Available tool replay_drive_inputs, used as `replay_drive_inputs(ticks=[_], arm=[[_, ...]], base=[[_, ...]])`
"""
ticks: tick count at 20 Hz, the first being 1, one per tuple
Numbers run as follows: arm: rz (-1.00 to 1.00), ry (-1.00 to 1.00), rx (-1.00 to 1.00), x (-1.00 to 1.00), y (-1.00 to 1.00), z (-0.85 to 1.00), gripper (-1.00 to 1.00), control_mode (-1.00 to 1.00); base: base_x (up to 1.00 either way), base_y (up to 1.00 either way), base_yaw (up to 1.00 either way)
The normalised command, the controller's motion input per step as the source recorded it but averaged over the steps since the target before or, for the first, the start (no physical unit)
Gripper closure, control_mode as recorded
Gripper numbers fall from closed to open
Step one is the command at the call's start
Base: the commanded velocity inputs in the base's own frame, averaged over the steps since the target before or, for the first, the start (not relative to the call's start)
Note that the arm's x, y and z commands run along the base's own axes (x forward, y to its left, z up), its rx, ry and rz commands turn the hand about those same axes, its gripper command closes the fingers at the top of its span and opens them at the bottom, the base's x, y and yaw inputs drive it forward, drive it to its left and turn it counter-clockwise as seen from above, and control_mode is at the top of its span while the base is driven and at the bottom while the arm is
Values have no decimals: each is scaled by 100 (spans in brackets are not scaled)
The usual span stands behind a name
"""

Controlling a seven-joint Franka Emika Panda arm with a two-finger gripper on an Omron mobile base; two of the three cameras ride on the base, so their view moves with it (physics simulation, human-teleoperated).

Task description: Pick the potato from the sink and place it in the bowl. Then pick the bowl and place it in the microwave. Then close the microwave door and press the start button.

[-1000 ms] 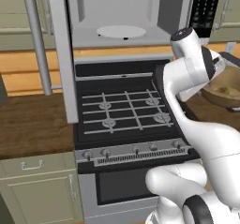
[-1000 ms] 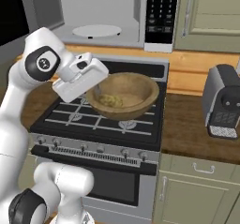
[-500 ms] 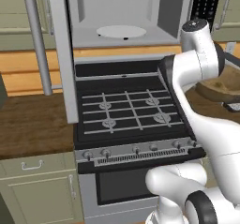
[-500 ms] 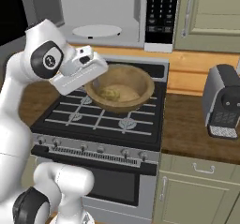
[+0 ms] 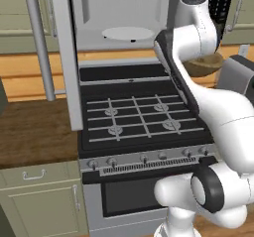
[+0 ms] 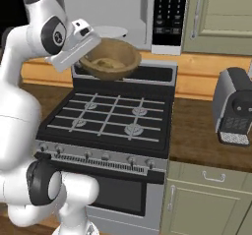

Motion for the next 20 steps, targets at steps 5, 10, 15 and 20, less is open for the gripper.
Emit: replay_drive_inputs(ticks=[5,10,15,20], arm=[[37,-12,-17,30,72,36,100,-100],[37,-15,-23,32,24,9,100,-100],[39,-5,-8,82,-12,22,100,-100],[24,-1,-7,98,-7,2,100,-100]], base=[[0,0,0],[0,0,0],[0,0,0],[0,0,0]])
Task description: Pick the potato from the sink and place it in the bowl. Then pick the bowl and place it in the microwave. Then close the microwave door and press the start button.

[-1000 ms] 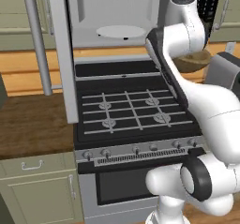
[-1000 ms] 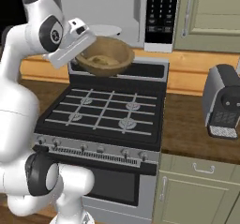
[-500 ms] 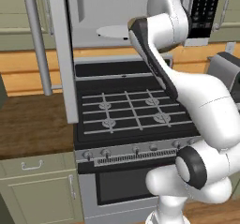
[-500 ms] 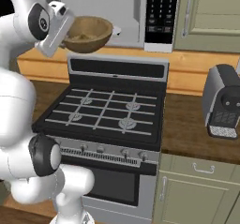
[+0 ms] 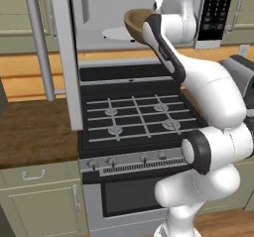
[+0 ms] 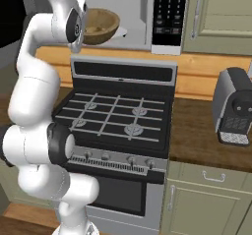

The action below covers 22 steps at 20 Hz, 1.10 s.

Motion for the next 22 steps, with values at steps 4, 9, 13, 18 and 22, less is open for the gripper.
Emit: replay_drive_inputs(ticks=[4,9,13,18,22], arm=[[2,7,-10,100,0,0,100,-100],[0,4,-13,100,0,0,100,-100],[0,0,-12,90,1,7,100,-100],[3,0,-3,64,8,2,100,-100],[1,1,-3,24,16,-21,100,-100]], base=[[0,0,0],[0,0,0],[0,0,0],[0,0,0],[0,0,0]])
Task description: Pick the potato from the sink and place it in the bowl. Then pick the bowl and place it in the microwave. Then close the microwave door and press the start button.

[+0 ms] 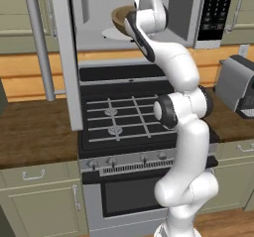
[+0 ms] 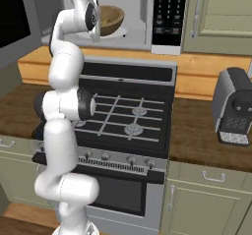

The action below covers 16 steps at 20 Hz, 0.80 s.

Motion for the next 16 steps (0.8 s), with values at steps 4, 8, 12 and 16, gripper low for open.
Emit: replay_drive_inputs(ticks=[4,8,12,16], arm=[[0,0,0,-17,23,0,-100,-100],[0,-2,0,-58,18,-8,-100,-100],[0,-17,0,-91,1,-7,-100,-100],[0,-13,0,-100,18,-44,-100,-100]], base=[[0,0,0],[0,0,0],[0,0,0],[0,0,0]])
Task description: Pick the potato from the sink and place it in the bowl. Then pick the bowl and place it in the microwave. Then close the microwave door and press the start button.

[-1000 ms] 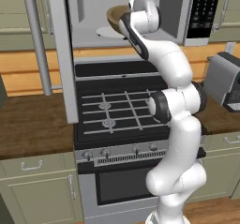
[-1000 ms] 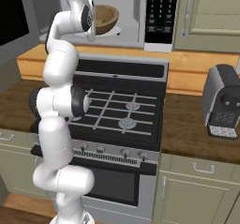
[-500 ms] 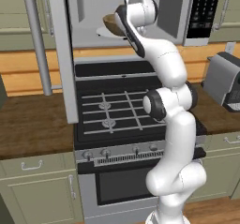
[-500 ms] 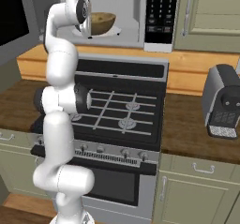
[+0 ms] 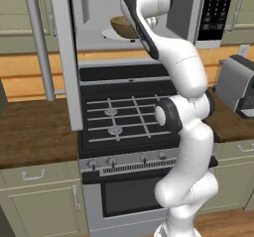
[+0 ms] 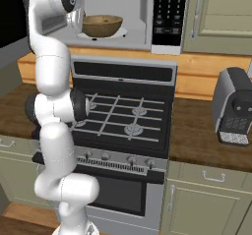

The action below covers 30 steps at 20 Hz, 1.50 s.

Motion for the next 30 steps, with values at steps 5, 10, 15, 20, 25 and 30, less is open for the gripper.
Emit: replay_drive_inputs(ticks=[5,10,15,20,25,30], arm=[[0,-3,0,-100,17,-74,-100,-100],[0,-2,0,-100,2,-38,-100,-100],[0,-5,0,-100,0,-39,-100,-100],[0,-11,1,-100,0,-11,-100,-100],[0,-14,0,-100,23,6,-100,-100],[-1,-21,0,-100,51,25,-100,-100]], base=[[0,0,0],[0,0,0],[0,0,0],[0,0,0],[0,0,0],[0,0,0]])
